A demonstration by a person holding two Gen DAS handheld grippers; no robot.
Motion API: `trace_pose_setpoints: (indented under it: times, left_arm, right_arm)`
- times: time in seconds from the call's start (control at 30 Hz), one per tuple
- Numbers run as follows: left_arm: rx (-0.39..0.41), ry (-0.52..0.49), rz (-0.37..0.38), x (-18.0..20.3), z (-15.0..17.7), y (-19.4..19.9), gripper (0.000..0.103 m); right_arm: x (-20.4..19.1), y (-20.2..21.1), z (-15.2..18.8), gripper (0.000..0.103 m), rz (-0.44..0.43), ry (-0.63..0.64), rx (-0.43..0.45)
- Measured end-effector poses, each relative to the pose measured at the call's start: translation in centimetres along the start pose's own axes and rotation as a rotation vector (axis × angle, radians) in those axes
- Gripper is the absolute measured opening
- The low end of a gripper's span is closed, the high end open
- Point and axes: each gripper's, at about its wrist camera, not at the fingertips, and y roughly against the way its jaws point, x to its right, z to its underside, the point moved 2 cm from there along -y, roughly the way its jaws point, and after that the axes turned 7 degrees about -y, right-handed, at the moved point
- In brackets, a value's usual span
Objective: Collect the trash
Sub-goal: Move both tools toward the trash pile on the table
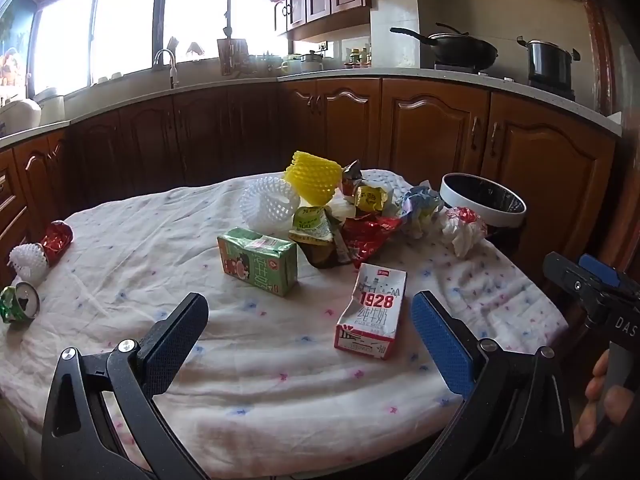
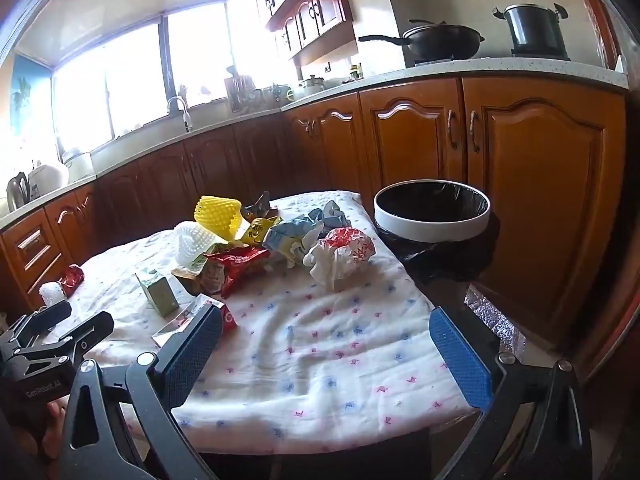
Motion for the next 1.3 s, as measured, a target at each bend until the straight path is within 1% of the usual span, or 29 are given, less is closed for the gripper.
trace_pose_setpoints:
  times: [0.1,0.63,1.3]
  left_arm:
    - [0.005,-0.014,-0.005,0.05,-0.05,0.02,0.103]
    - [0.015,-0.003,-0.006,-0.09,-0.19,0.11,0.103]
    - [0.007,0.000,-0.007,-0.24,-0.25,0.16,0.103]
  right_arm:
    - [-0.05,0.07,-0.04,0.103,-0.001,-0.002,0.000]
    - [-0.30,0.30,-0.18,0.103,-0.007,-0.007,0.002]
    - [-0.56,0.11,-0.15,0.103,-0.022,-0.010,-0.003]
